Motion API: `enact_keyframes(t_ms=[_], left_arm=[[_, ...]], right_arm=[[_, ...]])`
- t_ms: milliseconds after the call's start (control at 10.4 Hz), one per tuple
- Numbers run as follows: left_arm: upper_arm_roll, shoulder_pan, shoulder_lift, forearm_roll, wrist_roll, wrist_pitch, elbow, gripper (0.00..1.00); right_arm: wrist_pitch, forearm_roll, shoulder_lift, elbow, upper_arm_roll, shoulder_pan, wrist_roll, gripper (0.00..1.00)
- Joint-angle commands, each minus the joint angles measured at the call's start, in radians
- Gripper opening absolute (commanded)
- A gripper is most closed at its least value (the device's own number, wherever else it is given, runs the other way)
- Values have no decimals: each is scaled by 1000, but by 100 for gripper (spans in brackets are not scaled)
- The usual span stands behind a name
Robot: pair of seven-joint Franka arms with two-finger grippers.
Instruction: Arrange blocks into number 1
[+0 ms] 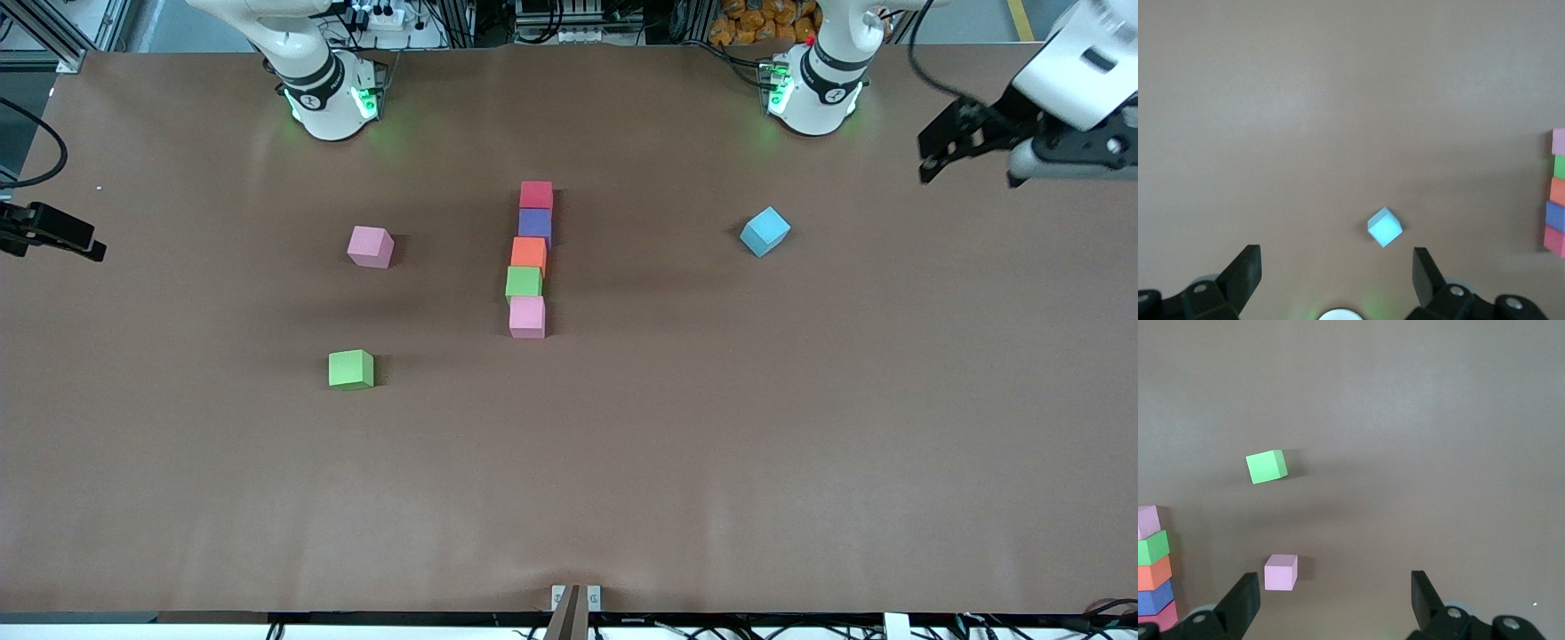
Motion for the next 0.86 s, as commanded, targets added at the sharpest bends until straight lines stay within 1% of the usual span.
enact_keyframes(t_ms=[0,766], left_arm=[[4,5,15,40,46,-73,49,100],[4,2,23,35,28,-70,49,100]], right_arm=[[-13,-13,3,17,9,-11,6,100],[-12,-13,3,17,9,-12,6,100]])
